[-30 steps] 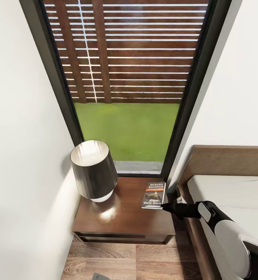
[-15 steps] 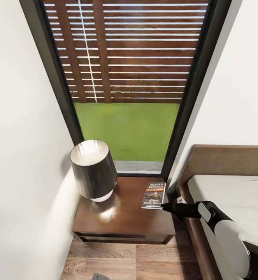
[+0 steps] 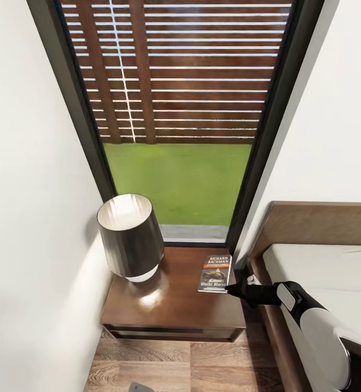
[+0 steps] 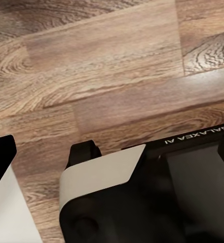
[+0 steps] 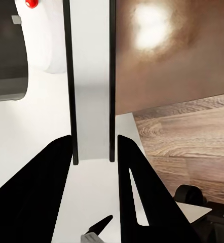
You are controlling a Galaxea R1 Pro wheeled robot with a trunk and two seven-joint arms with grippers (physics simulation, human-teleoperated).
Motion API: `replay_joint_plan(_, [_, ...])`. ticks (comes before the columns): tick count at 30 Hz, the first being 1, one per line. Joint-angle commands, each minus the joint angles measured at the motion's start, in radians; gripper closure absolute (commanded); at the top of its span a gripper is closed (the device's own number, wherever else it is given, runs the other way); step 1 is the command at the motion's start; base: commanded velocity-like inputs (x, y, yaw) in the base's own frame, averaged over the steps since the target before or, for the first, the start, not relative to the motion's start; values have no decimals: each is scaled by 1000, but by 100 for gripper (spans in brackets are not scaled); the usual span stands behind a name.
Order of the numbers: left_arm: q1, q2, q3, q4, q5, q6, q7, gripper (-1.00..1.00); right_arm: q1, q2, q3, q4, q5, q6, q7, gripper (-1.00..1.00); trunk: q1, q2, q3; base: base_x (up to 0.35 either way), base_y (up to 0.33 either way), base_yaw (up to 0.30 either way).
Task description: In the bedroom, move the book from the bed onto either nightstand, and place the two sandals side by side next to the bed.
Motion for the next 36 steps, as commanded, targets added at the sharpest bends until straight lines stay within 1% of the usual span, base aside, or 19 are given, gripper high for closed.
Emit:
replay_joint_plan(1, [0,0,-9,-2,10,5,6,-100,0,0,0,0,-10,7,-4,100,4,-8,-4,0,0,0])
replay_joint_plan(8, [0,0,-9,-2,10,5,6,-100,0,0,1,0,-10,7,-4,100,31,-57,-26,0,0,0])
replay_joint_plan(17, [0,0,-9,-2,10,5,5,-100,0,0,1,0,-10,7,-4,100,31,-57,-26,0,0,0])
replay_joint_plan(33, [0,0,-9,-2,10,5,5,-100,0,-1,1,0,-10,7,-4,100,92,-169,-76,0,0,0])
replay_joint_plan(36, [0,0,-9,-2,10,5,4,-100,0,-1,1,0,-10,7,-4,100,92,-169,-76,0,0,0])
